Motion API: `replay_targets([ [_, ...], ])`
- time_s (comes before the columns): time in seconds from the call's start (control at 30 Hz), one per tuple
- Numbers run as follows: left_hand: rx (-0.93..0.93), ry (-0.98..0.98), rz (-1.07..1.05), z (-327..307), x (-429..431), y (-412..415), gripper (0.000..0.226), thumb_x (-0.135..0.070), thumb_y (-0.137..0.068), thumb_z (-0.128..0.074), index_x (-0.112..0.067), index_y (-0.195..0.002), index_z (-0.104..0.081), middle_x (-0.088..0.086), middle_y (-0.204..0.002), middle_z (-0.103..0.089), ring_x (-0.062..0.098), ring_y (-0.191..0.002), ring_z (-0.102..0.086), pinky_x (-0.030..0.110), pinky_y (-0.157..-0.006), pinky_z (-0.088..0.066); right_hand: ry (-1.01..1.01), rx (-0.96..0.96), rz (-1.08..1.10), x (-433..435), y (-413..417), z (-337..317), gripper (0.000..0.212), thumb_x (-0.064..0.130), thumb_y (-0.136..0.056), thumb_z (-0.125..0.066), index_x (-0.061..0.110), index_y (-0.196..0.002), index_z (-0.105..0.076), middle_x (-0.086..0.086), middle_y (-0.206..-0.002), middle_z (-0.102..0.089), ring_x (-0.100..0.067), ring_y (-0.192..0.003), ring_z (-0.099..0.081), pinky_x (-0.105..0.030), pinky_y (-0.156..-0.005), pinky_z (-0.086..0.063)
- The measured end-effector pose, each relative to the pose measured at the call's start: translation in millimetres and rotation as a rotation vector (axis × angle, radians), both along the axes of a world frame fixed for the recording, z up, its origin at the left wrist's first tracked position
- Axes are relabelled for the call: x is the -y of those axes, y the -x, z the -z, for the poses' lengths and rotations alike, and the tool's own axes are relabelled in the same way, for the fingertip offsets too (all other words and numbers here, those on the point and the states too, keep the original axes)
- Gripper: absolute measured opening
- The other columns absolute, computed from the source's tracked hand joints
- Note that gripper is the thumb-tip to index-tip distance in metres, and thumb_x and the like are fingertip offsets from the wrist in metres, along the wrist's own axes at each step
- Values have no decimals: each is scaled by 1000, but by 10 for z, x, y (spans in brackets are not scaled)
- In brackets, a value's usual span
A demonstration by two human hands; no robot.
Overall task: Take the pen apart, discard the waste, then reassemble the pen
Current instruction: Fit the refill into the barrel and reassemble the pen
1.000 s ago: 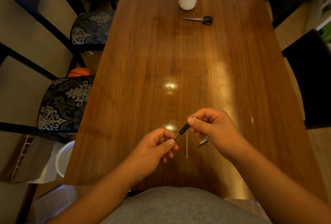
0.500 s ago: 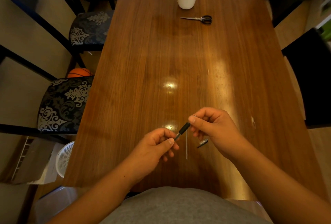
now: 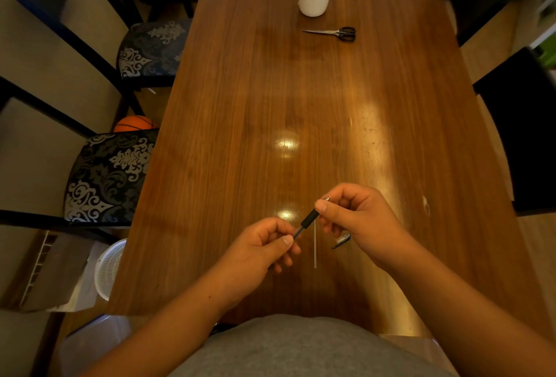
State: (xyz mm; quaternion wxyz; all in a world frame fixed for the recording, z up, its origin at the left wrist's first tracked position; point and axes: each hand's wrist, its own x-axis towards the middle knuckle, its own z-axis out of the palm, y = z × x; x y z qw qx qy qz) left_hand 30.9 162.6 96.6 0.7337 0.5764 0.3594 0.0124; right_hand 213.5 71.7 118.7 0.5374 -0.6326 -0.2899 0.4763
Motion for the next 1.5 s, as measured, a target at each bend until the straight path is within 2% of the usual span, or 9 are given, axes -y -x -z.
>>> replay_targets([
  [0.2, 1, 17, 4, -18, -1, 10, 24, -10, -99, -43, -16, -99, -66, -5, -77, -71, 6, -65, -61, 17, -56, -48, -18, -26, -33, 37, 0, 13, 26, 19, -80, -67, 9, -103, -70, -2, -70, -70, -13, -60, -64, -22, -52, -50],
  [0.47, 1, 7, -7, 4, 26, 49, 19, -9, -97, -49, -18, -97, -66, -6, -77, -72, 5, -66, -62, 16, -56, -48, -19, -2, -39, 42, 16, 30, 12, 23, -77, -70, 12, -82, -70, 0, -63, -68, -13, -57, -63, -22, -52, -50],
  [0.6, -12, 12, -1, 11, 37, 45, 22, -11, -98, -48, -22, -97, -67, -6, -78, -72, 6, -67, -62, 17, -57, -48, -11, -2, -45, 63, 15, 29, 25, 26, -76, -68, 9, -94, -71, 0, -66, -70, -10, -58, -64, -23, -55, -51],
  [0.87, 6, -15, -72, 16, 48, 38, 15, -8, -95, -53, -16, -97, -65, -5, -77, -73, 4, -66, -62, 16, -56, -49, 3, -59, -4, 69, 7, 86, 10, 19, -82, -66, 12, -86, -73, -4, -69, -72, -13, -59, -65, -27, -57, -50],
  [1.1, -2, -404, -134, 86, 80, -22, 20, -9, -90, -62, -28, -86, -63, 2, -79, -64, 0, -69, -53, 15, -64, -46, -16, -150, 99, 44, 66, 187, 10, 9, -87, -63, 10, -83, -71, -1, -65, -70, -9, -56, -63, -17, -51, -48],
  [1.2, -9, -453, -121, 118, 82, -30, 13, -10, -90, -61, -23, -89, -63, -2, -77, -59, -3, -67, -51, 12, -62, -46, 12, -167, 97, 53, 37, 217, 16, 22, -81, -66, 9, -87, -72, -3, -69, -71, -10, -60, -64, -19, -52, -49],
  [1.3, -58, -364, -108, 168, 46, -27, 13, -12, -92, -58, -24, -91, -63, 10, -87, -66, 1, -69, -56, 14, -61, -48, 80, -191, 156, 86, -146, 281, 28, 34, -78, -68, 11, -94, -71, -1, -74, -72, -11, -62, -64, -22, -54, -50],
  [1.4, -126, -298, -93, 257, 5, 36, 16, -14, -93, -56, -28, -90, -62, 8, -91, -69, -1, -67, -59, 18, -61, -48, 217, -57, 219, 178, -365, 517, 6, 22, -84, -70, 16, -86, -69, 1, -71, -71, -9, -61, -65, -24, -55, -48],
  [1.5, -205, -250, -70, 376, -16, 121, 14, -15, -94, -56, -28, -92, -62, 1, -90, -70, 0, -67, -61, 19, -62, -46, 466, 416, 73, 321, -464, 871, 15, 25, -81, -74, 23, -93, -66, 7, -84, -66, -8, -72, -61, -19, -57, -42],
])
